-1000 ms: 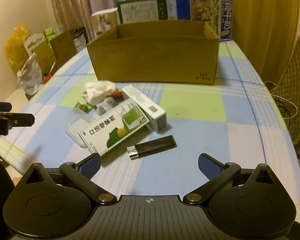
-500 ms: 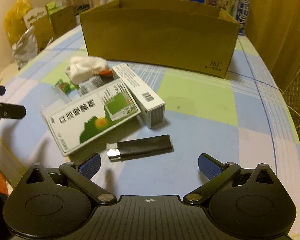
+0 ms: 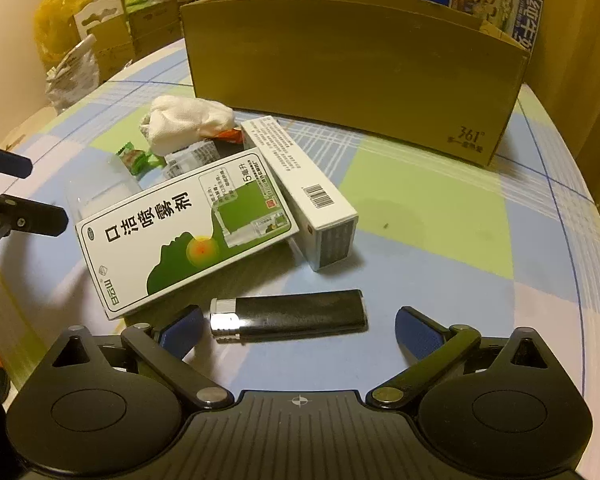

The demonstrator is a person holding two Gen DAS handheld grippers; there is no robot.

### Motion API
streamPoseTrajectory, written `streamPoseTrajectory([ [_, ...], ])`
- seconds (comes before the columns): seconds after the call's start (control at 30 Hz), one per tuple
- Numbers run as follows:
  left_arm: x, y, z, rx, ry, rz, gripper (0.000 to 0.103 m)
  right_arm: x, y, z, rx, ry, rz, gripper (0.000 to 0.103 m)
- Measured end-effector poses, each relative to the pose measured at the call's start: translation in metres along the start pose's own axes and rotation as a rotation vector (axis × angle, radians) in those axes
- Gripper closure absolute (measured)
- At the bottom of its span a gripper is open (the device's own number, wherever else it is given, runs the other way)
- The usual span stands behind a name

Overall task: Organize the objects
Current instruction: 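Grasp the black lighter with the right gripper while the left grasps the clear container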

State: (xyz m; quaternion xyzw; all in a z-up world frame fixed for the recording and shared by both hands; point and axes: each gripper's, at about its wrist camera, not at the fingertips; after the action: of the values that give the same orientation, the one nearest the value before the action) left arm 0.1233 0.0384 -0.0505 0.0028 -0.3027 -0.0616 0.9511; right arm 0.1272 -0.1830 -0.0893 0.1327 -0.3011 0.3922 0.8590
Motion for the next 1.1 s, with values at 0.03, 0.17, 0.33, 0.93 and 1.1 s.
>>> streamPoseTrajectory([
  [0.03,0.0,-0.001,-0.001,-0.002,0.0,-0.004,0.001,0.0,0.0,0.001,0.01,-0.004,-0.004,0.013],
  [0.17,0.0,-0.001,-0.007,-0.021,0.005,-0.012,0.001,0.003,0.001,0.004,0.007,-0.009,-0.006,0.024],
  [0.33,0.0,-0.005,-0.013,-0.054,0.001,-0.042,0.001,0.002,-0.004,0.011,-0.022,-0.018,-0.053,0.024],
  [0.93,0.022,-0.021,-0.04,-0.089,0.0,0.084,0.001,-0.001,-0.012,0.013,-0.041,-0.002,-0.102,0.024],
  [1.1,0.024,-0.024,-0.044,-0.02,0.016,0.093,0.003,-0.002,-0.015,0.015,-0.043,-0.005,-0.112,0.024],
])
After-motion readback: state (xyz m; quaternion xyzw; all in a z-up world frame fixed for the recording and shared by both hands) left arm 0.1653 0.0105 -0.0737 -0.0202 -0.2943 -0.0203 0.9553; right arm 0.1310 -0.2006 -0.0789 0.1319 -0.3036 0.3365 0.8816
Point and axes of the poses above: each gripper's, at about its wrist camera, not at the fingertips, and z roughly against the way its jaws point, y to its left, x to its top, and after that the axes turned 1 degree about -x, right-handed
